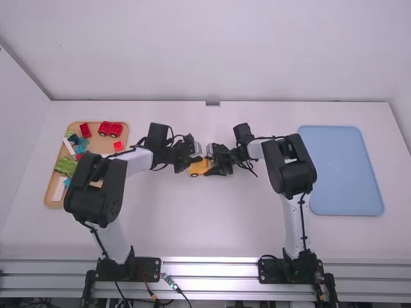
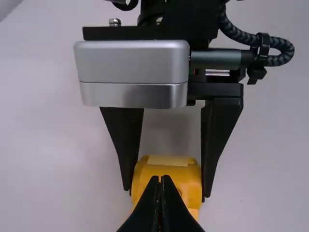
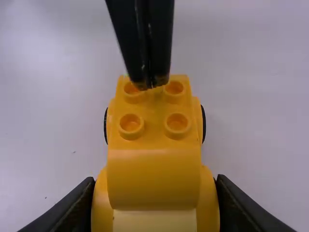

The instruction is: Assemble lego blocks to make yellow taxi

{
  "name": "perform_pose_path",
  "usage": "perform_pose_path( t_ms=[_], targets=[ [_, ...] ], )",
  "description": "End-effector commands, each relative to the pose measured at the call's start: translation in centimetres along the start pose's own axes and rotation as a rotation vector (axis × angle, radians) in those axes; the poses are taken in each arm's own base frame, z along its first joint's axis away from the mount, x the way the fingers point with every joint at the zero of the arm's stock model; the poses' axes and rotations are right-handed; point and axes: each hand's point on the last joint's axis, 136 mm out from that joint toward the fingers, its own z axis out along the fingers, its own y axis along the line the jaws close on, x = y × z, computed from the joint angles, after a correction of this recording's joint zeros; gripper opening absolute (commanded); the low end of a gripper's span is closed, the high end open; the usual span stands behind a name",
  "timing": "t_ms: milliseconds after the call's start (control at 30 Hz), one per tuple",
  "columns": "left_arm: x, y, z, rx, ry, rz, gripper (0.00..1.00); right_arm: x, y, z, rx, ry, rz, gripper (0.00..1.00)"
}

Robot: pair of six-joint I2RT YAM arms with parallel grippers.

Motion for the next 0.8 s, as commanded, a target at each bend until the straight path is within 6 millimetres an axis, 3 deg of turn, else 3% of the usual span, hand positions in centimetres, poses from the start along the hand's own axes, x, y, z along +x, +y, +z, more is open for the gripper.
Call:
perform_pose_path(
  t_ms=[0, 367, 767],
  targets=[
    [0.6, -0.7, 0.3, 0.047, -0.03, -0.029, 0.01, 1.7, -0.3, 0.0, 0.016, 0.058, 0.037, 0.34],
    [2.4, -0.8, 0.6, 0.034, 0.066, -0.057, 0.01, 1.7, -0.3, 0.0, 0.019, 0.059, 0.033, 0.34],
    [6.4, -0.8, 0.9, -0.033, 0.205, -0.147, 0.01, 1.6, -0.6, 0.0, 0.027, 0.057, 0.025, 0.34]
  ],
)
